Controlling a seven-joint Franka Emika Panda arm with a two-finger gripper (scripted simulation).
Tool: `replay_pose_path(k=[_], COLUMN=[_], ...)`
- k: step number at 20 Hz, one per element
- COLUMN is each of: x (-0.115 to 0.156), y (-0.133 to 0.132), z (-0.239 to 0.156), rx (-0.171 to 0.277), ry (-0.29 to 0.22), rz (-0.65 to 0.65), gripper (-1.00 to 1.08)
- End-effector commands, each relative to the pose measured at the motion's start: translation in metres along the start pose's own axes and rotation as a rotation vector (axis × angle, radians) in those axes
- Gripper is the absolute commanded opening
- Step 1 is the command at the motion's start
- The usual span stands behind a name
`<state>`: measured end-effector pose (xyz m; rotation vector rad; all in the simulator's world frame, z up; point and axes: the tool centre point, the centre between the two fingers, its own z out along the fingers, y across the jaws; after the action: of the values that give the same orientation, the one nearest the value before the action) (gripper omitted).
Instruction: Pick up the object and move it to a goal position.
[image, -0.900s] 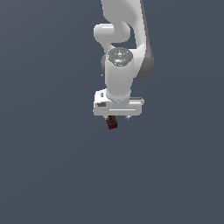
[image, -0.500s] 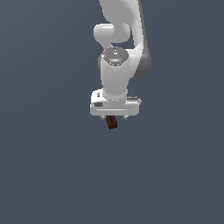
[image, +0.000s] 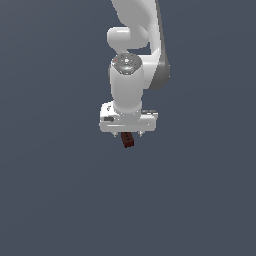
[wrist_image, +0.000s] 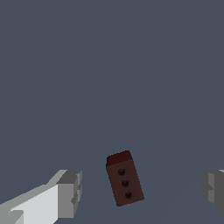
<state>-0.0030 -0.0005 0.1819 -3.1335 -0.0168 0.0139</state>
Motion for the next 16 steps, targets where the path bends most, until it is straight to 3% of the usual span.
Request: replay_pose_path(k=[1, 9, 16], x=[-0.001, -0.015, -0.043], y=[0.000, 0.002, 0.003], z=[0.002, 0.026, 0.065], rx=[0.000, -0.004, -0.008], ry=[0.000, 0.001, 0.004], rz=[-0.004, -0.062, -0.165], gripper=[1.00, 1.00, 1.00])
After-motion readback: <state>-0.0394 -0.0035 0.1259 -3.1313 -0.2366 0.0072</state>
